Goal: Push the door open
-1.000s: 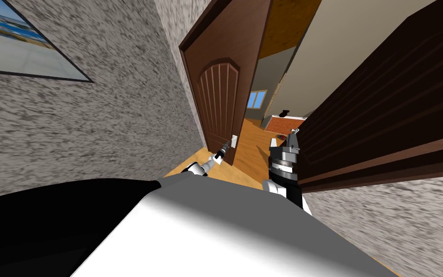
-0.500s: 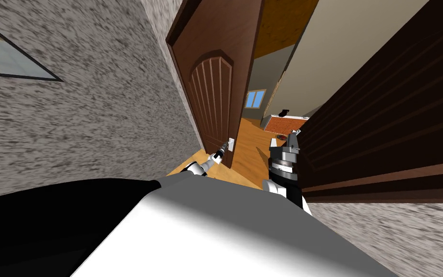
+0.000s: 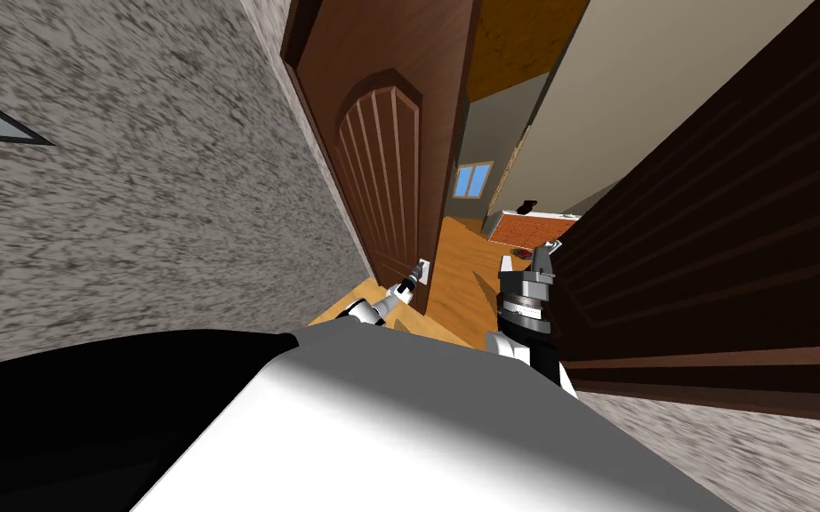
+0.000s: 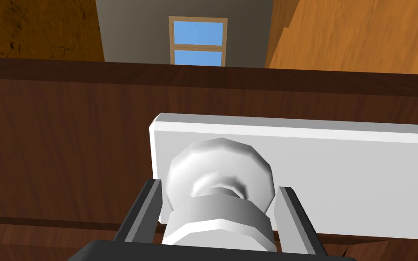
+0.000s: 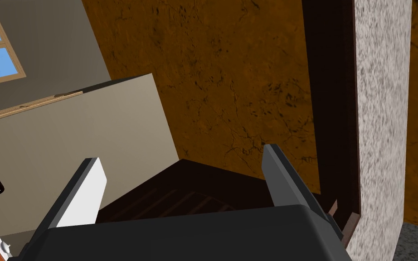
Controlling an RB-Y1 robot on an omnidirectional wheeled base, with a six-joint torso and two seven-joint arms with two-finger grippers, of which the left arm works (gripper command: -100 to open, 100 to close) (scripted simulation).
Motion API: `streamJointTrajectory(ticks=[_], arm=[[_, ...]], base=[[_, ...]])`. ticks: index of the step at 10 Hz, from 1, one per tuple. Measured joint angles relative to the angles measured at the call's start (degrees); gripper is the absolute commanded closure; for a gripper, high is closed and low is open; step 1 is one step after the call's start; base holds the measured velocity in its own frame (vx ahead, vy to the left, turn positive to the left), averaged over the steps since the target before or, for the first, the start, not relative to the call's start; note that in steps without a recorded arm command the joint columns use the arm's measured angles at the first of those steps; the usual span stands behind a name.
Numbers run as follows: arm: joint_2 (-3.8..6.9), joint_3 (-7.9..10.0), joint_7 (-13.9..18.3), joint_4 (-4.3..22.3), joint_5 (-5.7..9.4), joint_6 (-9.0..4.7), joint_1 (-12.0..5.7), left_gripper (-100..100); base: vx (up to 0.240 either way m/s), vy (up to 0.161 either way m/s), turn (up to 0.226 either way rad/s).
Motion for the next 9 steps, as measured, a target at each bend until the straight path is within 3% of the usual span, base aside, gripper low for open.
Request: streamJointTrajectory(ticks=[4,6,7,9], arm=[[0.03,-0.02,-0.03,0.07,-0.02,0.19,0.02,100],[0.27,0.11,-0.03,0.07,0.04,0.47,0.36,100],[0.24,0.37,-0.12,1.27,0.13,0.04,0.25,100],[0.58,1.33,-0.90,0.01,0.35,0.64,0.90,100]], base=[[-0.006,0.004,-0.006],[0.129,-0.092,0.029],[0.131,-0.124,0.037],[0.135,-0.132,0.045]])
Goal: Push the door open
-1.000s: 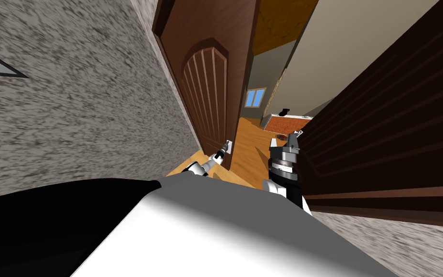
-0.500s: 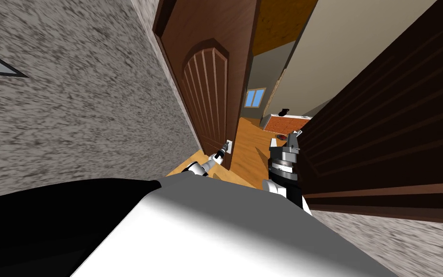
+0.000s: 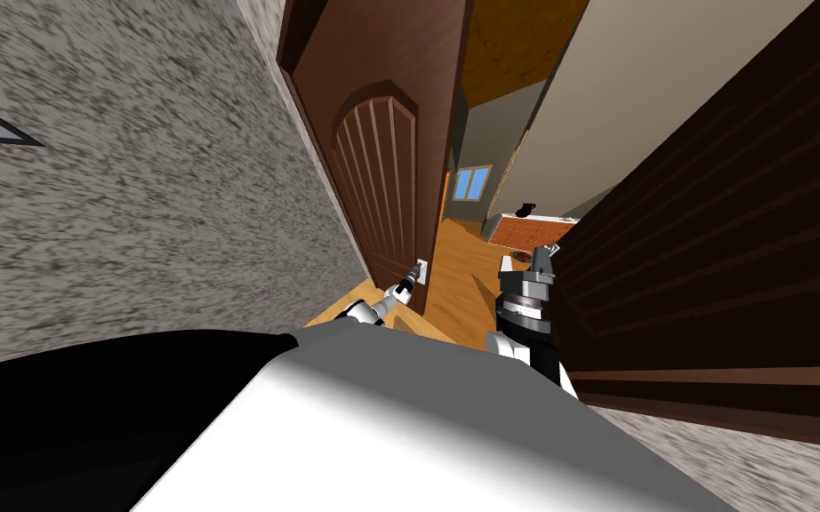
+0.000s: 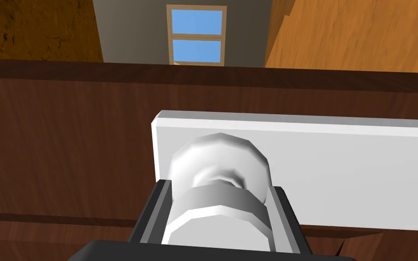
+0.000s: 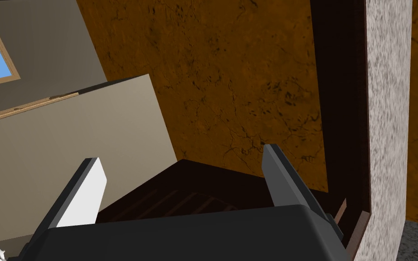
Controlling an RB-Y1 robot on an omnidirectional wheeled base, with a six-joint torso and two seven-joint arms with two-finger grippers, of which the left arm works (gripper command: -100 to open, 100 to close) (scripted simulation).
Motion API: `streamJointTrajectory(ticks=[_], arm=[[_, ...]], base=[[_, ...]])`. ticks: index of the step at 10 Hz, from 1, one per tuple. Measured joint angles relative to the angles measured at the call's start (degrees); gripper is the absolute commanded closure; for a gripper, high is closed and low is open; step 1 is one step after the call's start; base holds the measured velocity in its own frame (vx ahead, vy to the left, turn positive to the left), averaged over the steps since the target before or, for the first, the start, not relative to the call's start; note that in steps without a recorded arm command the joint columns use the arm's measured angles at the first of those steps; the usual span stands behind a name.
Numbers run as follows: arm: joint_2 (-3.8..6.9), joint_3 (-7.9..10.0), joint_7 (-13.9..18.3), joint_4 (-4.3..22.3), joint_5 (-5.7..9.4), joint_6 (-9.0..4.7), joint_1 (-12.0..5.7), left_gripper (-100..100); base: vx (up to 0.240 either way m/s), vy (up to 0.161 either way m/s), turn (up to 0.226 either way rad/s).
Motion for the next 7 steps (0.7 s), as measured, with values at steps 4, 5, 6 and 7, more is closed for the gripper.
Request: streamJointTrajectory(ticks=[4,5,6,7], arm=[[1.02,1.20,-0.35,-0.66,0.36,0.30,-0.37,100],[1.17,1.66,-0.33,0.99,0.54,-0.53,-1.12,100],[1.30,2.20,-0.51,1.97,0.69,-1.03,-1.11,100],[1.57,2.73,-0.85,1.55,0.81,-0.74,-0.44,100]], base=[[0.104,-0.099,0.027],[0.130,-0.159,0.055],[0.184,-0.144,0.084],[0.164,-0.141,0.058]])
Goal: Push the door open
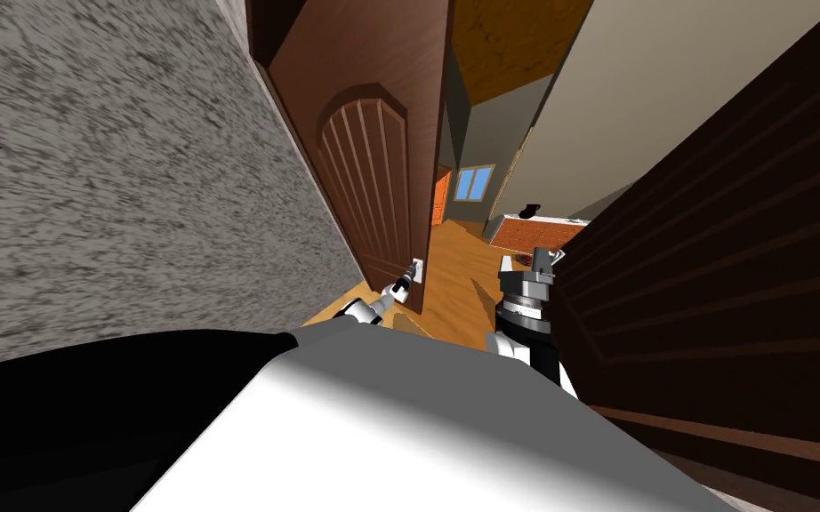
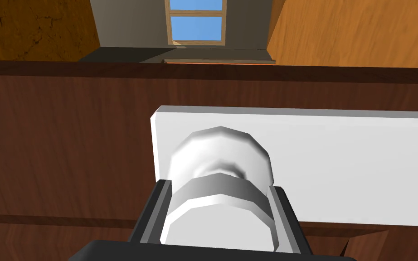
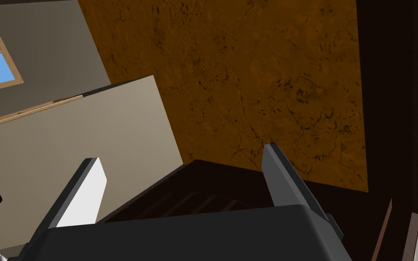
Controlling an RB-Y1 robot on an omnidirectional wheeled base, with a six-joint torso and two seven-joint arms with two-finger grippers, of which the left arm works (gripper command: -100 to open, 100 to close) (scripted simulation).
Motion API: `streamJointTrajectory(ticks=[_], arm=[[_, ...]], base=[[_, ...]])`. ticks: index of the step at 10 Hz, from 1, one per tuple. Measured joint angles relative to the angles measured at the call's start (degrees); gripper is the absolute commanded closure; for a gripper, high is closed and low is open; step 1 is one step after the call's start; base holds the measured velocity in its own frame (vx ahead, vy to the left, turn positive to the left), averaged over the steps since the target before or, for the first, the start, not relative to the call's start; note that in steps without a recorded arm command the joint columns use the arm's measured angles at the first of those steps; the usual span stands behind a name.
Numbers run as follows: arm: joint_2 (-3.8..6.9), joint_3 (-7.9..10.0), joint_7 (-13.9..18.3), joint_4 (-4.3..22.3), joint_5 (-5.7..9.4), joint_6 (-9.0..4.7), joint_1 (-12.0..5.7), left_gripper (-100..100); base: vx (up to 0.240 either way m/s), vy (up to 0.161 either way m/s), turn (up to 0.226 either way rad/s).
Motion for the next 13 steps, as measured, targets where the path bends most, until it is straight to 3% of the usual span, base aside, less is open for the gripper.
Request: streamJointTrajectory(ticks=[1,2,3,5,6,7,9,11,13], arm=[[0.55,0.43,-0.63,-3.77,0.03,1.80,2.08,100],[0.53,0.77,-0.30,0.26,0.27,0.28,-0.52,100],[0.81,1.57,-0.30,0.79,0.52,-0.32,-0.88,100],[1.20,2.96,-1.12,-0.25,0.91,0.73,-0.39,100],[1.74,3.49,-1.63,-3.27,1.01,2.20,1.40,100],[2.06,3.79,-1.81,-4.08,1.09,2.75,1.77,100],[1.96,4.86,-1.85,0.10,1.46,0.40,-0.35,100],[2.34,6.21,-2.92,-2.16,1.78,1.55,1.35,100],[2.49,7.59,-3.40,-0.40,2.20,0.81,0.60,100]], base=[[0.079,-0.091,0.026],[0.096,-0.139,0.054],[0.105,-0.174,0.077],[0.145,-0.136,0.068],[0.112,-0.112,0.039],[0.054,-0.040,0.011],[0.131,-0.119,0.081],[0.126,-0.148,0.078],[0.146,-0.155,0.067]])
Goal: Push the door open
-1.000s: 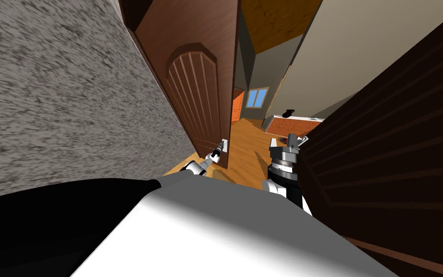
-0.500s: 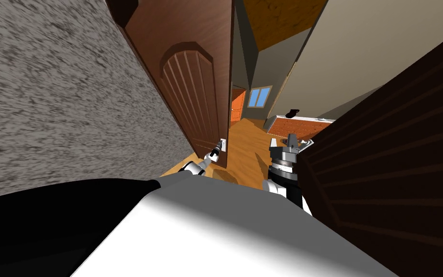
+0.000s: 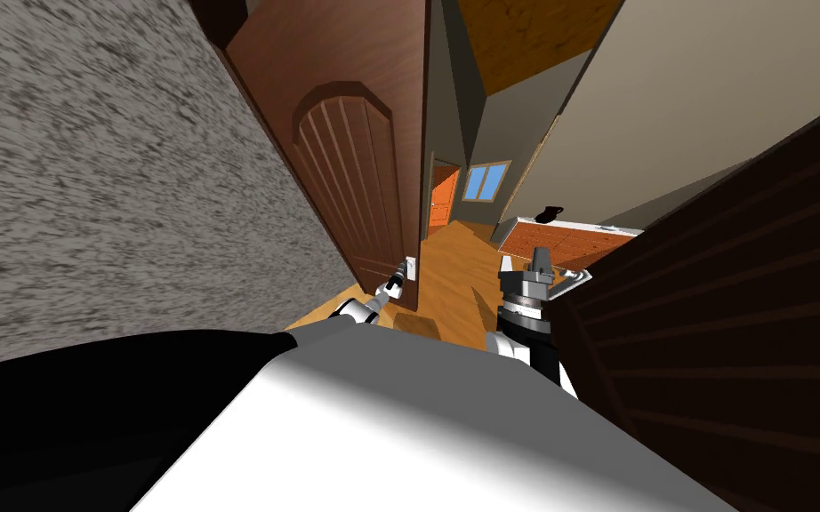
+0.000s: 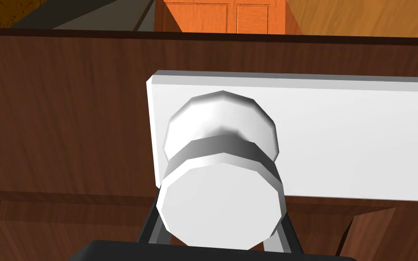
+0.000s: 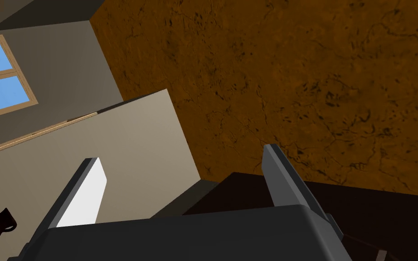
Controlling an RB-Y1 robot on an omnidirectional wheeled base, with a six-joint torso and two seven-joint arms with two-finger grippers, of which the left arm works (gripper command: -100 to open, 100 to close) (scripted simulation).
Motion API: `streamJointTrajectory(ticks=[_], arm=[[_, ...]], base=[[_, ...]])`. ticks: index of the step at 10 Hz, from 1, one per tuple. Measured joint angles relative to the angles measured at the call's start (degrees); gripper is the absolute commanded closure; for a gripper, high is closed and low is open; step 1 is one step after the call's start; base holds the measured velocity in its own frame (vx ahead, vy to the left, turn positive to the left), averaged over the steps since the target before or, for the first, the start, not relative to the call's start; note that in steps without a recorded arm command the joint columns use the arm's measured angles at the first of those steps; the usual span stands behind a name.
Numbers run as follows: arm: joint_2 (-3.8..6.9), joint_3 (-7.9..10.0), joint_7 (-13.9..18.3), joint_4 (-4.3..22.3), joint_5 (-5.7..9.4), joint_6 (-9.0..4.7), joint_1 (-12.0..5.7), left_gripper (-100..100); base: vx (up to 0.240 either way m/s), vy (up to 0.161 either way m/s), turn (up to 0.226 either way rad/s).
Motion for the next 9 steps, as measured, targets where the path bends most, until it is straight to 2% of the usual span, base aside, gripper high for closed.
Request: streamJointTrajectory(ticks=[1,2,3,5,6,9], arm=[[0.35,0.63,-0.54,-3.25,0.14,1.52,1.69,100],[0.48,0.98,-0.44,-1.17,0.31,0.74,0.20,100],[0.74,1.05,-0.10,0.01,0.37,-0.17,-0.55,100],[0.95,1.99,-0.48,-0.32,0.62,0.19,0.13,100],[1.15,2.61,-0.62,0.72,0.83,0.03,-0.31,100],[1.61,3.94,-1.10,0.77,1.22,-0.09,-0.16,100]], base=[[0.078,-0.101,0.044],[0.029,-0.033,-0.016],[0.092,-0.107,0.049],[0.109,-0.157,0.081],[0.121,-0.132,0.059],[0.127,-0.107,0.039]])
